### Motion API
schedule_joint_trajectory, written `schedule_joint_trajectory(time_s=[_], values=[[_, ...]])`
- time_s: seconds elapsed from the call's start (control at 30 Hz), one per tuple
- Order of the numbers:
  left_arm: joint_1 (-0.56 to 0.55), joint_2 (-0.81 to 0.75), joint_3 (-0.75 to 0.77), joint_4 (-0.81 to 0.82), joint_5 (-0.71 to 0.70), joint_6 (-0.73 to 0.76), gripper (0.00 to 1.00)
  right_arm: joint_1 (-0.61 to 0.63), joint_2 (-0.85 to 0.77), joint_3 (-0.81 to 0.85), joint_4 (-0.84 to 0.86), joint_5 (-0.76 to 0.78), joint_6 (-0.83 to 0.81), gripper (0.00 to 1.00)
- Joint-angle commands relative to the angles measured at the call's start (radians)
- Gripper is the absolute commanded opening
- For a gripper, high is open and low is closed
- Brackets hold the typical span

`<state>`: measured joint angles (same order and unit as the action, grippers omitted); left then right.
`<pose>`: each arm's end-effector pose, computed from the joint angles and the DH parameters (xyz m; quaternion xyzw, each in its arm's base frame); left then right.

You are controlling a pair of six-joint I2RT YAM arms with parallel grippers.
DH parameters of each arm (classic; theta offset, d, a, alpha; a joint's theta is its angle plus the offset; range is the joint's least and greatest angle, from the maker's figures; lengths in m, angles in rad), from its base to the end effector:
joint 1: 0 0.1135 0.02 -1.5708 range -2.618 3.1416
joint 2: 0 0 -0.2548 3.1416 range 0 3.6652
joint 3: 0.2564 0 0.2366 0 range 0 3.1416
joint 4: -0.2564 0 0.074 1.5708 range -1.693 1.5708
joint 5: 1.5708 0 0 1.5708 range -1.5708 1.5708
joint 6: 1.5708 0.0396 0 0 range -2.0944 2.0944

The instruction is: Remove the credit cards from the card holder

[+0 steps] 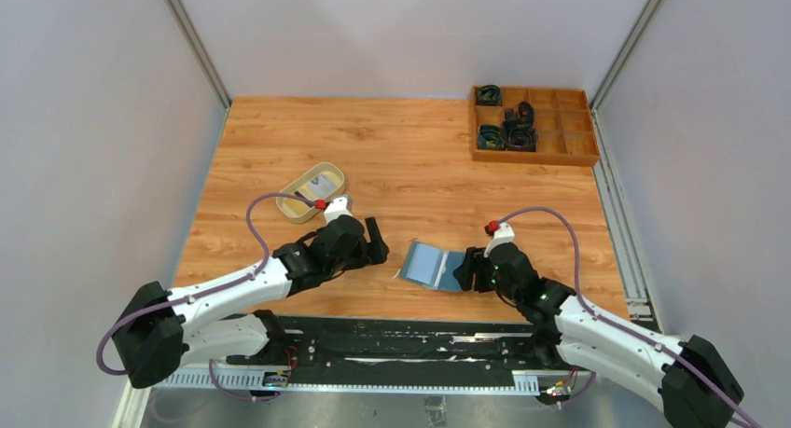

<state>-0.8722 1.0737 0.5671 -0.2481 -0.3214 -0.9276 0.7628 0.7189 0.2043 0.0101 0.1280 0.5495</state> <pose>0.1440 -0.1520 0.2024 -0.0886 0.9040 -0.2155 0.3586 0.1164 0.1043 0.1661 -0.0592 0.8580 0.2658 0.4355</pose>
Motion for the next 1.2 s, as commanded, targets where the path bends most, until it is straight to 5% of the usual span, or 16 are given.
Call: schedule_joint_trajectory(time_s=[0.0, 0.3, 0.53, 0.87, 1.17], values=[[-0.008, 0.012, 0.000, 0.028, 0.000, 0.002, 1.00, -0.010, 0.064, -0.003, 0.081, -0.041, 0.056, 0.61], [-0.007, 0.045, -0.081, 0.257, 0.102, -0.013, 1.00, -0.010, 0.146, -0.019, 0.201, -0.087, 0.132, 0.45], [-0.006, 0.144, -0.155, 0.512, 0.229, -0.056, 1.00, -0.016, 0.183, -0.001, 0.232, -0.085, 0.121, 0.00], [-0.001, 0.210, -0.237, 0.742, 0.325, -0.112, 0.89, -0.114, 0.224, -0.036, 0.332, -0.238, 0.086, 0.00], [0.005, 0.715, -0.408, 1.557, 0.502, -0.409, 0.76, -0.182, 0.221, -0.051, 0.358, -0.326, 0.067, 0.00]])
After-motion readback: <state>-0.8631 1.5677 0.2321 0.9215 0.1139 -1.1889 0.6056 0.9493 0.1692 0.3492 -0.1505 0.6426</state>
